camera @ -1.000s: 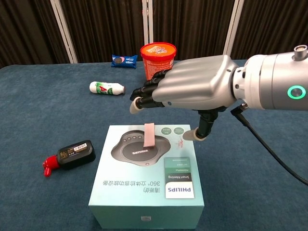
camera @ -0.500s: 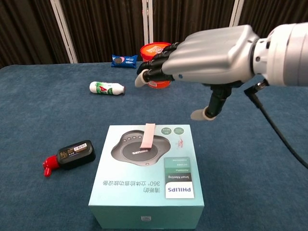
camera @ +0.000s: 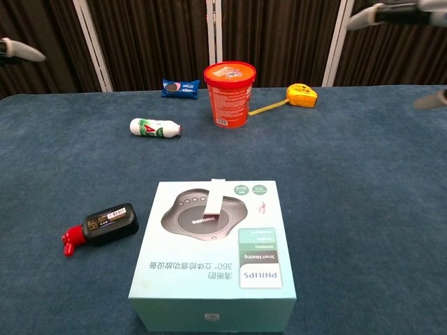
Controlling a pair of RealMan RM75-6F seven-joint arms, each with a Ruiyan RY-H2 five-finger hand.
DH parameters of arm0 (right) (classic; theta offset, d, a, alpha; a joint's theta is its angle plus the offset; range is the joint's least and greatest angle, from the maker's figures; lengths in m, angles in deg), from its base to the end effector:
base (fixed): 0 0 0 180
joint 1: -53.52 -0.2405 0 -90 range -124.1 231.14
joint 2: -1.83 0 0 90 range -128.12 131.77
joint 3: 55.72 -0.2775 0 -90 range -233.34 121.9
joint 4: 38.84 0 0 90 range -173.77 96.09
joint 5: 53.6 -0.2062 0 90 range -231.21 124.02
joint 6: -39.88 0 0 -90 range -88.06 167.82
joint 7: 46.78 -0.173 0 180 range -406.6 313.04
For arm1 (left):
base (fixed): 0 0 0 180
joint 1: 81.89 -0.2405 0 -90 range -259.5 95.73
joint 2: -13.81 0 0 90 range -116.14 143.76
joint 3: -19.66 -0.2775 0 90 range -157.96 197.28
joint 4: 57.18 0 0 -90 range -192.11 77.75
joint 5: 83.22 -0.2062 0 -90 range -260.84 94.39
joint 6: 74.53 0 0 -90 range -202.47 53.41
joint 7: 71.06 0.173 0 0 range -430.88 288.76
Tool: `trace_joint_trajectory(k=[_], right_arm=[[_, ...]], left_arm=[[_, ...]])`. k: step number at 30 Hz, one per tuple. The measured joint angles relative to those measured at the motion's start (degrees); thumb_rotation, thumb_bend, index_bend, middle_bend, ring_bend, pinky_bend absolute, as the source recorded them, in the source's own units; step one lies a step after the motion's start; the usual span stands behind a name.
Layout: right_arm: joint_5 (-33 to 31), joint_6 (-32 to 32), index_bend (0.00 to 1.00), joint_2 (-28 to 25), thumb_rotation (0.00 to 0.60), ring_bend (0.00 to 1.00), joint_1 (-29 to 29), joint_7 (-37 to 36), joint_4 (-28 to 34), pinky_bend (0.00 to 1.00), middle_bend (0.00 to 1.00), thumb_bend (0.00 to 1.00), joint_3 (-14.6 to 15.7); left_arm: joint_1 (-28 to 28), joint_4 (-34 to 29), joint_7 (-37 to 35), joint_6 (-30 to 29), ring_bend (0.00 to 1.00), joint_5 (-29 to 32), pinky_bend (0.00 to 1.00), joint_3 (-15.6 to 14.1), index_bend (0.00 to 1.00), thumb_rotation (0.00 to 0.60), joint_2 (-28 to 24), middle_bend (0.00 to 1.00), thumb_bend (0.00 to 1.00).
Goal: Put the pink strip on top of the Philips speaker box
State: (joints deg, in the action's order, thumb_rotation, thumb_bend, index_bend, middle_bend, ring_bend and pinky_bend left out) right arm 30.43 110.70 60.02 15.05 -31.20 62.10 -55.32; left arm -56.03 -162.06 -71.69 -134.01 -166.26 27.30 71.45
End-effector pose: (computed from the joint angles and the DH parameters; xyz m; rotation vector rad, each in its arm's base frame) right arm -0.1709 -0.3411 0.1461 1.9080 -0.4587 0.9331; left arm -0.2145 0.3096 0.1328 -1.8043 -1.0122 -0.9848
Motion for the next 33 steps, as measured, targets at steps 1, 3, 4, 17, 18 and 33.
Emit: trace_joint_trajectory(k=[1,3,4,17,18,33], right_arm=[[0.52,1.31,0.00,-0.22,0.600,0.00,1.78,-2.72,-1.94,0.00,0.00,0.09,0.45],[1.20,4.54,0.00,-0.36,0.600,0.00,6.11,-8.00,-5.90,0.00,0.00,0.08,1.32],[1.36,5.91,0.00,-0.30,0.600,0.00,7.86,-9.75,-7.11,0.00,0.00,0.08,1.62],[0.91,13.82,0.00,2.86,0.600,0.00,19.27,-14.93,-7.35,0.00,0.00,0.03,2.41],[0.81,13.80,0.00,2.89,0.600,0.00,19.58,-14.53,-6.52,0.00,0.00,0.03,2.37],[-1.31,10.41,0.00,2.71,0.600,0.00,21.51,-12.78,-5.31,0.00,0.00,0.03,-0.31]], left_arm=[[1.85,-0.29,-0.61,2.02,0.00,-1.21,0.00,0.28,0.17,0.600,-0.49,0.00,0.92],[4.39,-1.00,-0.99,4.78,0.00,-2.85,0.00,0.59,0.20,0.600,-0.89,0.00,0.94],[5.89,-1.59,-1.06,6.33,0.00,-3.49,0.00,0.73,0.22,0.600,-0.97,0.00,0.95],[15.26,-7.67,6.22,16.69,0.00,-3.30,0.00,0.14,0.32,0.600,4.64,0.00,1.00],[15.79,-7.88,6.92,17.34,0.00,-2.58,0.00,0.12,0.32,0.600,5.07,0.00,1.00],[22.80,-8.09,21.42,20.85,0.00,13.09,0.00,-1.50,0.34,0.600,13.07,0.00,1.00]])
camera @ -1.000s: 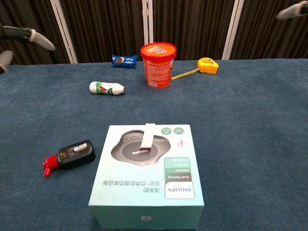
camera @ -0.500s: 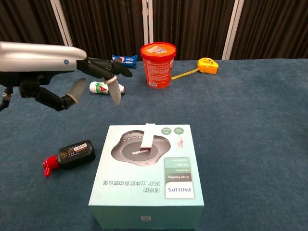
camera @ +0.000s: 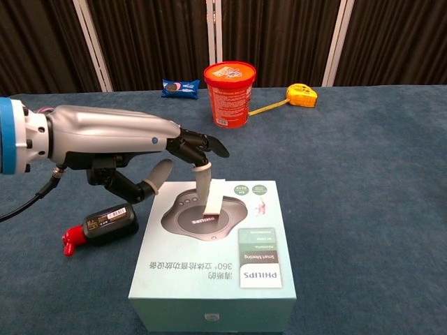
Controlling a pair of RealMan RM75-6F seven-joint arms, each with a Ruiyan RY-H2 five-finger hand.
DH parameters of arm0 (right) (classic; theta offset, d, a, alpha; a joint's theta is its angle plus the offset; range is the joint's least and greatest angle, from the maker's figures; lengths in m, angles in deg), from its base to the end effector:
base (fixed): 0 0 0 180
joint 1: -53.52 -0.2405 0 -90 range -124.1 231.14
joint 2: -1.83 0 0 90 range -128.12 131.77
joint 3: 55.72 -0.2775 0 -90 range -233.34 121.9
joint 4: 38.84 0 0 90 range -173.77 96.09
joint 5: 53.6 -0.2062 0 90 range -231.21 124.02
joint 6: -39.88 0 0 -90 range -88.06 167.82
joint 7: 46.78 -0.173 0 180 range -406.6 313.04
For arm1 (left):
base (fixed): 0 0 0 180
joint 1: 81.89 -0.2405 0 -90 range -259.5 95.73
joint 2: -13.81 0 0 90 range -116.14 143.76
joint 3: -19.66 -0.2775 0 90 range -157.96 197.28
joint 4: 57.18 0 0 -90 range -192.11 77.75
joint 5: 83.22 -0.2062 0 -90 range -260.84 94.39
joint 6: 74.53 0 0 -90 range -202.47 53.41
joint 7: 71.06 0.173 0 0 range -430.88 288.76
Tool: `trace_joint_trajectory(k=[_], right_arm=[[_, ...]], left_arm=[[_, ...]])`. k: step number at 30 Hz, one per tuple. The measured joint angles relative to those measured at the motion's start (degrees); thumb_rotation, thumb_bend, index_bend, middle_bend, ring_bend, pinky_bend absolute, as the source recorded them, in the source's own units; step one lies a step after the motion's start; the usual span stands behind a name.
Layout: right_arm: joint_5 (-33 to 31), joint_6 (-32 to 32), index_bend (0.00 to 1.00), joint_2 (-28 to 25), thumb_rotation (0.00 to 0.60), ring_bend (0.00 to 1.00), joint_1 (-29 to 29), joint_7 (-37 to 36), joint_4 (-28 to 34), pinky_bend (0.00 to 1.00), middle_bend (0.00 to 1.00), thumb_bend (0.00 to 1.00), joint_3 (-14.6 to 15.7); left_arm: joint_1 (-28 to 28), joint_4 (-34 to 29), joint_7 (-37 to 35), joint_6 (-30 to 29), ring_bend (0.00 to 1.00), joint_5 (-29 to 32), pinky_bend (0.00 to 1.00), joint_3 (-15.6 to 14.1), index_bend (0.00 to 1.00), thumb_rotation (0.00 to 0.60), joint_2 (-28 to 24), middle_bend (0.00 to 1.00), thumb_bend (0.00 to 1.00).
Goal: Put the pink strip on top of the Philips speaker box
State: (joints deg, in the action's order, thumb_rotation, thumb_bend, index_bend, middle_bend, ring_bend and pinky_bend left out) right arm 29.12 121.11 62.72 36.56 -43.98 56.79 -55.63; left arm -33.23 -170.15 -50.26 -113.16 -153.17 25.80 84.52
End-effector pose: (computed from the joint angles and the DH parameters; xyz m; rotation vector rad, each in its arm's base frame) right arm -0.2903 -0.2655 0.1706 1.5361 -0.8348 0.9215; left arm -0.0780 0.2946 0.0012 -2.4396 -0.8945 -0.8601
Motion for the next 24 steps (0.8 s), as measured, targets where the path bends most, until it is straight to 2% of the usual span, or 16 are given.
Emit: trace_joint_trajectory(k=[11,24], right_arm=[[0.30,-0.65,0.00,0.67,0.600,0.00,0.72,0.50,-0.49,0.00,0.00,0.03,-1.26],[0.76,-0.94,0.00,0.75,0.600,0.00,1.51,0.01,-0.64,0.00,0.00,0.03,-2.28]], left_arm=[[1.42,2.89,1.30,-1.94,0.00,3.31,0.00,-1.76,0.34,0.600,3.91,0.00,1.00],[1.96,3.66,0.93,-2.90,0.00,3.09,0.00,-3.48,0.35,0.600,4.89,0.00,1.00]])
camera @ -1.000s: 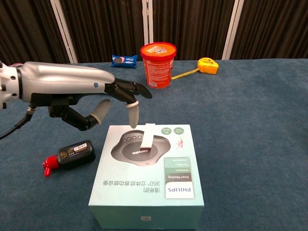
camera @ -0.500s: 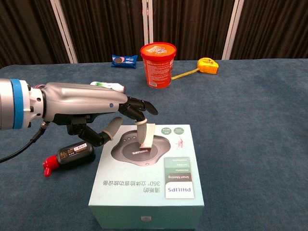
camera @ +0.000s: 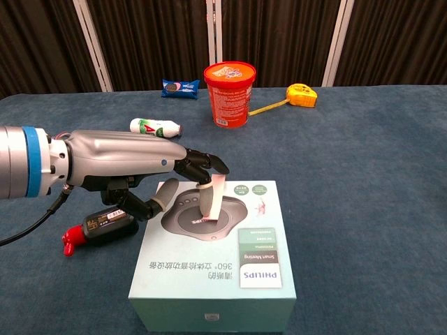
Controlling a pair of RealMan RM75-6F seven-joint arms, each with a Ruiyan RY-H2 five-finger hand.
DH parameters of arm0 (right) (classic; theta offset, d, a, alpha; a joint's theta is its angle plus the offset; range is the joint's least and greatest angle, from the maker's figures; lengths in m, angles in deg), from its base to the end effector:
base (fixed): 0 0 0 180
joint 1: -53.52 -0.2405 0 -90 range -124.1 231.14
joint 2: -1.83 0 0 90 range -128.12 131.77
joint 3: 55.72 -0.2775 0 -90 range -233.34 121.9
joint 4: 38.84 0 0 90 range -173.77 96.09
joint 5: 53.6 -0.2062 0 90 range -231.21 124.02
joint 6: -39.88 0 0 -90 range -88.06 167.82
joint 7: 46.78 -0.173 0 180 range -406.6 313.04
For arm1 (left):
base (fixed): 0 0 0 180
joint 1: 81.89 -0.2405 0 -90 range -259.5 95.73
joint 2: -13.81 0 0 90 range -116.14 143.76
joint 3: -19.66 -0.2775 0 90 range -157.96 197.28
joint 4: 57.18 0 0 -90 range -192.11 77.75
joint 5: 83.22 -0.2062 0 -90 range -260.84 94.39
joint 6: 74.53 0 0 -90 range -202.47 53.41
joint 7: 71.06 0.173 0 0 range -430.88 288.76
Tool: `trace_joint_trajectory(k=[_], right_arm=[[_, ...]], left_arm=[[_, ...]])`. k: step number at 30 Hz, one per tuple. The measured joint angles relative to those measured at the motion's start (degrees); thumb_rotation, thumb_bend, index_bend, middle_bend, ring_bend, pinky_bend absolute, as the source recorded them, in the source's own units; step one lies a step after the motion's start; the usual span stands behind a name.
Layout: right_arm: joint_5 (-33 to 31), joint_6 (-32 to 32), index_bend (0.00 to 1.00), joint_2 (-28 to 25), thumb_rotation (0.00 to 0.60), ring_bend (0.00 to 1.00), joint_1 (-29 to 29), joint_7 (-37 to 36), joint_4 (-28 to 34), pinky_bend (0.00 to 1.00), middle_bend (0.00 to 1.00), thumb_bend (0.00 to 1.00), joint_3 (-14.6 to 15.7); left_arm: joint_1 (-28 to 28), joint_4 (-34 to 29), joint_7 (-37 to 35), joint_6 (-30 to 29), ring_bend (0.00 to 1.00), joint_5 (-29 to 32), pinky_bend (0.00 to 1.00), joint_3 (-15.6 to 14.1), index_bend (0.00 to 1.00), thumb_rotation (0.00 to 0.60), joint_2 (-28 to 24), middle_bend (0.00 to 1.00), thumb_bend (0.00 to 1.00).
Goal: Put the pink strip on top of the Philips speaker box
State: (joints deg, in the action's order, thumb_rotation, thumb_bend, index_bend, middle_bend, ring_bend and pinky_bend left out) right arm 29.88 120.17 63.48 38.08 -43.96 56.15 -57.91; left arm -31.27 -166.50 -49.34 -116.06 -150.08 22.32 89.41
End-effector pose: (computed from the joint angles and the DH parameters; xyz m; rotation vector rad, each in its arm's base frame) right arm -0.2920 -0.2656 0.1697 1.5212 -0.8338 0.9302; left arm -0.0866 0.2958 -0.0237 -2.4272 -0.9348 -0.8281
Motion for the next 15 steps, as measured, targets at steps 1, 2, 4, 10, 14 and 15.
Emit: trace_joint_trajectory(k=[1,2,4,10,14,15], right_arm=[[0.06,-0.02,0.00,-0.01,0.600,0.00,0.04,-0.04,0.01,0.00,0.00,0.03,-0.06],[0.15,-0.01,0.00,-0.02,0.600,0.00,0.11,-0.07,0.03,0.00,0.00,0.03,-0.16],[0.30,0.04,0.00,-0.06,0.600,0.00,0.21,-0.12,0.08,0.00,0.00,0.03,-0.31],[0.48,0.13,0.00,-0.46,0.600,0.00,0.70,-0.79,0.27,0.00,0.00,0.03,-0.83],[0.65,0.07,0.00,-0.60,0.600,0.00,0.90,-1.05,0.32,0.00,0.00,0.03,-1.10],[0.69,0.04,0.00,-0.61,0.600,0.00,0.93,-1.08,0.34,0.00,0.00,0.03,-1.13]], left_arm=[[-0.05,-0.03,-0.07,-0.11,0.00,-0.13,0.00,-0.22,0.35,0.600,0.00,0.00,1.00],[-0.09,-0.04,-0.12,-0.20,0.00,-0.24,0.00,-0.40,0.35,0.600,-0.01,0.00,1.00],[-0.19,0.03,-0.12,-0.52,0.00,-0.44,0.00,-0.75,0.35,0.600,0.02,0.00,1.00],[-0.04,-0.36,-0.22,-1.38,0.00,-0.50,0.00,-0.82,0.35,0.600,-0.42,0.00,1.00],[-0.03,-1.00,-0.30,-2.01,0.00,-1.02,0.00,-0.86,0.35,0.600,-0.75,0.00,1.00],[-0.04,-1.08,-0.28,-2.07,0.00,-1.17,0.00,-0.97,0.35,0.600,-0.77,0.00,1.00]])
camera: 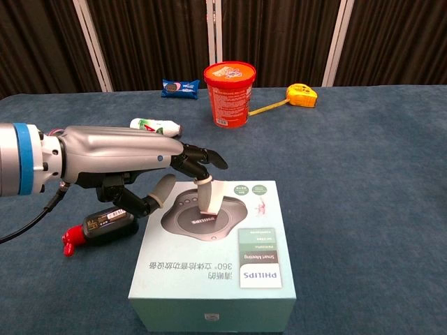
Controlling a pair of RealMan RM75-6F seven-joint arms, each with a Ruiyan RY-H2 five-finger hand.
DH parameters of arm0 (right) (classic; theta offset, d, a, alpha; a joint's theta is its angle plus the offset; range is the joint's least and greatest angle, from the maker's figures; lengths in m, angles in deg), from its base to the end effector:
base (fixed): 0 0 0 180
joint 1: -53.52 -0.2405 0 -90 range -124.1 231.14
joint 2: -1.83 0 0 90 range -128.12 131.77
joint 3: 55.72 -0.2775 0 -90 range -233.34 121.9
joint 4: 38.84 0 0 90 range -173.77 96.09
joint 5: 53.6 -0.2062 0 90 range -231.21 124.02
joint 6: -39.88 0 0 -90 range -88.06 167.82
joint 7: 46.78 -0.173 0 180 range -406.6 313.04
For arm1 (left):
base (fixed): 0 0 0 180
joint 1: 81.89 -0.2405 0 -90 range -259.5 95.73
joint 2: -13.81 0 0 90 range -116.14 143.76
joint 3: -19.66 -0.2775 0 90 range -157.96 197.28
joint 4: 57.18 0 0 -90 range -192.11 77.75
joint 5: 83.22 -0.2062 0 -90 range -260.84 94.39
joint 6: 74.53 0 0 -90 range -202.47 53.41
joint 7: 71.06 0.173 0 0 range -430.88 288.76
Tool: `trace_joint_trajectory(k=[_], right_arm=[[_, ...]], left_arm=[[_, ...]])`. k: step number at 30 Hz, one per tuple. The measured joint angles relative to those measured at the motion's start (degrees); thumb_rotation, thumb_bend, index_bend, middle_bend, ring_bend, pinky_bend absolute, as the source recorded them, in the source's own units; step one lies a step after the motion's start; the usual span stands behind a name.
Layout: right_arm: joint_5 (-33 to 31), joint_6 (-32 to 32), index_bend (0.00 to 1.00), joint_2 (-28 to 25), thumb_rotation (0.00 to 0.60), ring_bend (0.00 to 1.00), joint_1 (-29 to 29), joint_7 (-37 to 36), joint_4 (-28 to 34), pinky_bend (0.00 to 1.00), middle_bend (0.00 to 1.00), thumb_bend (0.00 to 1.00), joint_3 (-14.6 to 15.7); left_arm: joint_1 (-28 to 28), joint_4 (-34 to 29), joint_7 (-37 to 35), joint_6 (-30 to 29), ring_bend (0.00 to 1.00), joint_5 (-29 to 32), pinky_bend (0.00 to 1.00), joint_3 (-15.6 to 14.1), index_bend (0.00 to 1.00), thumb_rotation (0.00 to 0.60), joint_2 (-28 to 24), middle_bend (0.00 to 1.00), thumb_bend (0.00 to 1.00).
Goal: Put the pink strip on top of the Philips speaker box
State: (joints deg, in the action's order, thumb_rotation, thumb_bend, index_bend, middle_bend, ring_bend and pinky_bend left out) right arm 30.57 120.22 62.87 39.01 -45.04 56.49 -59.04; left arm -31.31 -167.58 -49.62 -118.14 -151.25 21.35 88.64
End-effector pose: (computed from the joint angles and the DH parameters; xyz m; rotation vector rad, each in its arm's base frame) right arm -0.2910 -0.2644 0.1752 1.5069 -0.8366 0.9502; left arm -0.0857 0.2936 -0.0177 -2.4164 -0.9182 -0.8507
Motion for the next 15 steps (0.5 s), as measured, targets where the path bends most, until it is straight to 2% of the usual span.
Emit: trace_joint_trajectory(k=[15], right_arm=[[0.33,-0.44,0.00,-0.14,0.600,0.00,0.49,-0.28,0.07,0.00,0.00,0.03,-0.69]], left_arm=[[0.39,0.47,3.05,-0.71,0.00,1.50,0.00,-1.99,0.35,0.600,1.11,0.00,1.00]])
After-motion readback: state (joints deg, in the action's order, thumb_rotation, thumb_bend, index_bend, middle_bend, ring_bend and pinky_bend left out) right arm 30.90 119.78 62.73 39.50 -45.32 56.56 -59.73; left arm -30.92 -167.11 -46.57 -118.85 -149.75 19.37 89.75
